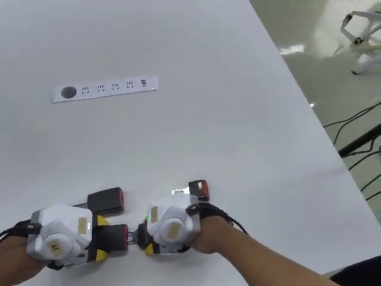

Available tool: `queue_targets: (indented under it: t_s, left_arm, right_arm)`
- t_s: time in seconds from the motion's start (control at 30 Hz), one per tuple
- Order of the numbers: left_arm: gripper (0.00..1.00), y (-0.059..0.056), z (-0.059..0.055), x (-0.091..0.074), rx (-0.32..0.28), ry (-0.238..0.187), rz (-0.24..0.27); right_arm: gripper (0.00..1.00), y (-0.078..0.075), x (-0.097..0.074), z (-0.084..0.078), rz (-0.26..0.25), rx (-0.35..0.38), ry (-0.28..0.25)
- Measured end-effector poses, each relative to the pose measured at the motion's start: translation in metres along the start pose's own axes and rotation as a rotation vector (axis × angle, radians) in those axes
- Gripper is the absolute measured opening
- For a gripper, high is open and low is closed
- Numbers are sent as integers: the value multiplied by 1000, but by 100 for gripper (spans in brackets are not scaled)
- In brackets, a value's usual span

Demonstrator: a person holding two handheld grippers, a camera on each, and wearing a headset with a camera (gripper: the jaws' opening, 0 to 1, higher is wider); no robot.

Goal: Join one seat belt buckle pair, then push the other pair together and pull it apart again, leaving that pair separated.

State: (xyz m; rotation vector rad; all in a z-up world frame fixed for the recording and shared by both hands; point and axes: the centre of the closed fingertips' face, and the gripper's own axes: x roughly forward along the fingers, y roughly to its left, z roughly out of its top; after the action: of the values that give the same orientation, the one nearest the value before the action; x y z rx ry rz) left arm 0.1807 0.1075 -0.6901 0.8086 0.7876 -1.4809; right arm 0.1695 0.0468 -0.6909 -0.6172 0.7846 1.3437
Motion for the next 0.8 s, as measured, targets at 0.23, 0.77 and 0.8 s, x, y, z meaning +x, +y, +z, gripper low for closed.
queue_targets:
  t_s: [0.23,0.77,0.8]
  left_arm:
    - [33,1,-1,1,-6,2,-3]
    - [33,-1,0,-1,-32,0,6]
    - [33,-1,0,-1,-31,1,6]
  right_arm:
    - [32,0,5,4,6,5,-8]
    - [32,1,17,14,-8,9,5]
    - [32,0,17,13,-9,9,5]
